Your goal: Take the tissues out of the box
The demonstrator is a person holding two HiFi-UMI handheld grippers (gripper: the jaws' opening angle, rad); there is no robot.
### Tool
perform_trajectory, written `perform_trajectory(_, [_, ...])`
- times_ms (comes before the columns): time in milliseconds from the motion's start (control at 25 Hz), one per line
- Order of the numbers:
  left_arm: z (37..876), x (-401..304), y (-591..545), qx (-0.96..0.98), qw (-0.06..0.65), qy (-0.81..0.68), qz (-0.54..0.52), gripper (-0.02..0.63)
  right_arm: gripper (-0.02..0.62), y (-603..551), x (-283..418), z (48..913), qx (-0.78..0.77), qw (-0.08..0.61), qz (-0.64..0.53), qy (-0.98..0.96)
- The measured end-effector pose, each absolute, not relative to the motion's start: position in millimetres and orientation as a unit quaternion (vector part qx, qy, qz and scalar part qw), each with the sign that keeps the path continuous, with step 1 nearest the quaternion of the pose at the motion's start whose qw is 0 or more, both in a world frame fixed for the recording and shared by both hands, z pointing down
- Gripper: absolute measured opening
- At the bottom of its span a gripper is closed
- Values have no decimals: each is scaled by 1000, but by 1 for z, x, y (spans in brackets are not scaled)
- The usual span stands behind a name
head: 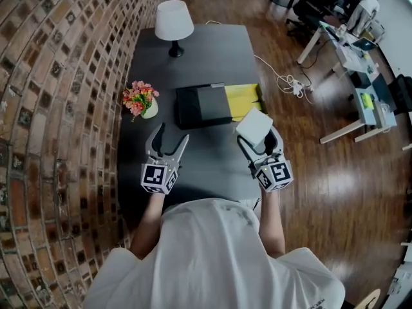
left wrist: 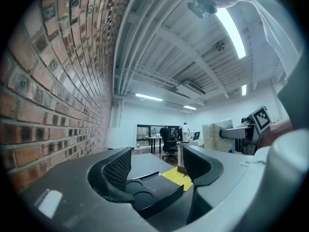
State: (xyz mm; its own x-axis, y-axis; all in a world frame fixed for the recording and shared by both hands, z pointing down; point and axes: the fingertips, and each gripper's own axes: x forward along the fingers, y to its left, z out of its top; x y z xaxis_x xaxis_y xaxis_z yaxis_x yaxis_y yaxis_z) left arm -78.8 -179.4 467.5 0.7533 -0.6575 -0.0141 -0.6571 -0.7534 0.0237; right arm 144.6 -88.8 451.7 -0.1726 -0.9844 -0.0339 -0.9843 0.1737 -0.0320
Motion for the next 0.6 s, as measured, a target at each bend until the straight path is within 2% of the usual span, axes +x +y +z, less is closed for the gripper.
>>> perform_trajectory(600, [458, -105, -187, 913, -11, -407, -12, 313, 449, -85, 134, 458, -654, 10, -1, 756])
